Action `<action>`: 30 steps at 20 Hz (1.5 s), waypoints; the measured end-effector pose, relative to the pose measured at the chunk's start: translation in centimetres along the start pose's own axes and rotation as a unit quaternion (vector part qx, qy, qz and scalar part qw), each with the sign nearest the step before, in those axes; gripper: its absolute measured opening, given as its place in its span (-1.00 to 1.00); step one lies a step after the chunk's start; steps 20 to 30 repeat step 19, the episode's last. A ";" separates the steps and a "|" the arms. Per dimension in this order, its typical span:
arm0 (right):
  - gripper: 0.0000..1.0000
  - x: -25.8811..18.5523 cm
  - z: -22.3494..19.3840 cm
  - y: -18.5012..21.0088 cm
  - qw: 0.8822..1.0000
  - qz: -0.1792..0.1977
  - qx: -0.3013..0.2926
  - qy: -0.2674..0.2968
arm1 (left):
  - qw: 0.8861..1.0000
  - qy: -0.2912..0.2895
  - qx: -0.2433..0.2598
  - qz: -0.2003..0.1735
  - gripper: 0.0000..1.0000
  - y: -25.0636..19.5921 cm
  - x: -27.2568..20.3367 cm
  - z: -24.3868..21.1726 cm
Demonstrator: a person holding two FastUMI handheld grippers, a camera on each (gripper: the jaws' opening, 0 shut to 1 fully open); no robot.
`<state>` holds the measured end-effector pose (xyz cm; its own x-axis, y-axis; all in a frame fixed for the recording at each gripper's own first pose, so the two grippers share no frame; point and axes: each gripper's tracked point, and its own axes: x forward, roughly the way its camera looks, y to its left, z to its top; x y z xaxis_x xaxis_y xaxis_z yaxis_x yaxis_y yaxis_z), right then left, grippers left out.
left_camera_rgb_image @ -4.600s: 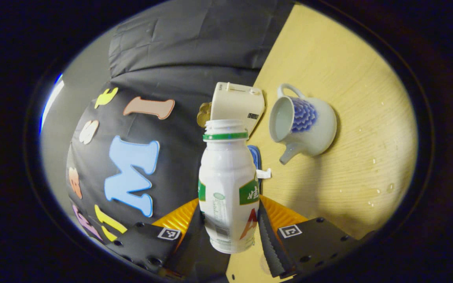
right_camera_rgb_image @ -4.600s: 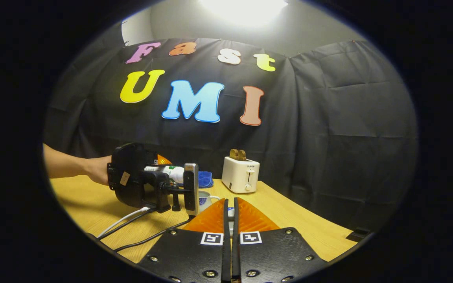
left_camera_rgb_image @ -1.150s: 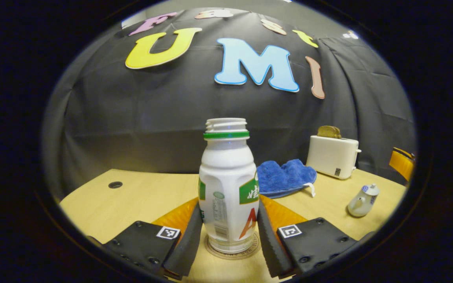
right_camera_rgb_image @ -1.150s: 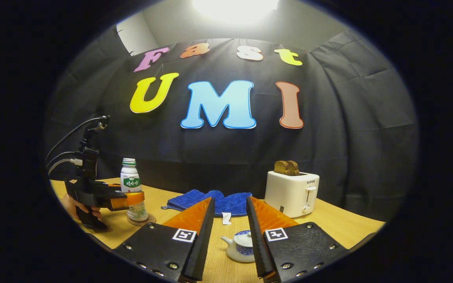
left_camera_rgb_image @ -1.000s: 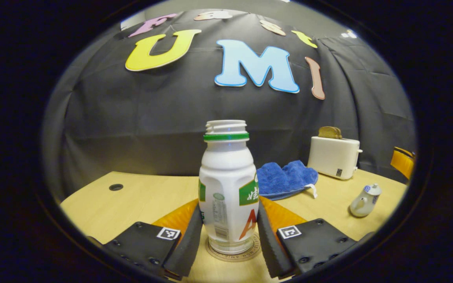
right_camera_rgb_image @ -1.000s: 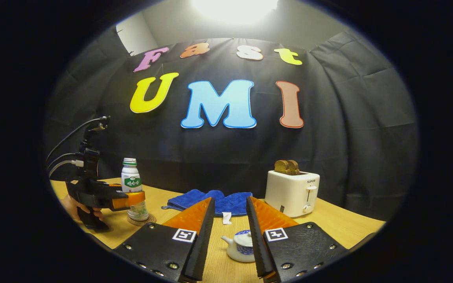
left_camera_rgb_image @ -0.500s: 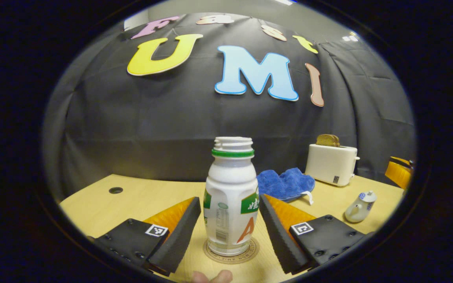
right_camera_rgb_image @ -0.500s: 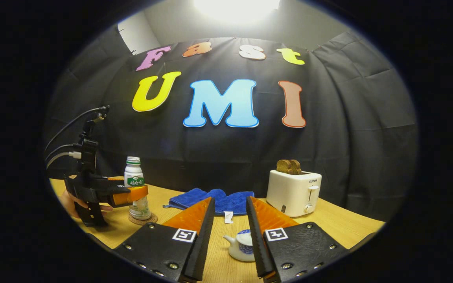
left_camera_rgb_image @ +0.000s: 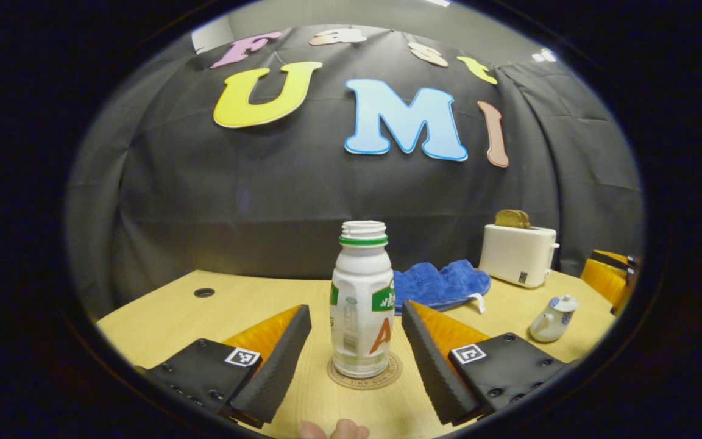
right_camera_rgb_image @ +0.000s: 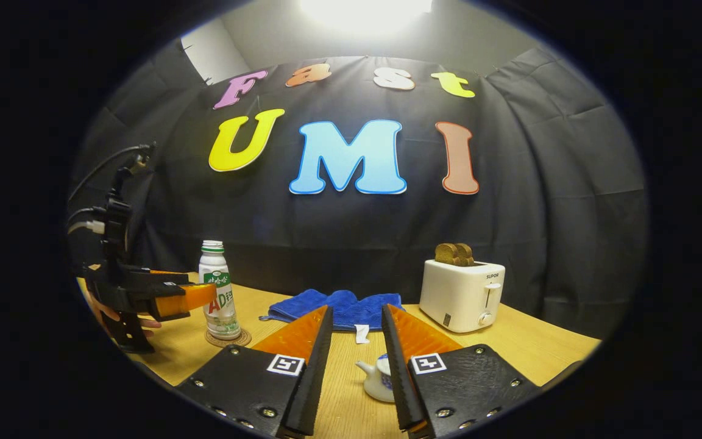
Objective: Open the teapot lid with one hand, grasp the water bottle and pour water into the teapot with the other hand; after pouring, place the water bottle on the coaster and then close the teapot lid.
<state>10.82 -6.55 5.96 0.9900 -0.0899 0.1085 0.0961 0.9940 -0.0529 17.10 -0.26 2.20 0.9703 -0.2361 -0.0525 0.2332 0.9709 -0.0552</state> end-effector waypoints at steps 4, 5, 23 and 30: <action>0.07 -0.5 -0.4 1.8 1.000 0.011 0.023 0.018 | 1.000 -0.021 0.008 0.002 1.00 -0.8 -4.3 1.2; 0.33 -0.8 -0.2 2.4 0.999 0.016 0.025 0.023 | 1.000 -0.028 0.010 0.002 1.00 -1.1 -5.5 1.7; 0.94 -11.2 -1.0 5.2 0.999 -0.013 0.005 0.040 | 0.999 -0.041 -0.017 0.014 1.00 -3.2 -16.9 -0.1; 0.94 -11.2 -1.0 5.2 0.999 -0.013 0.005 0.040 | 0.999 -0.041 -0.017 0.014 1.00 -3.2 -16.9 -0.1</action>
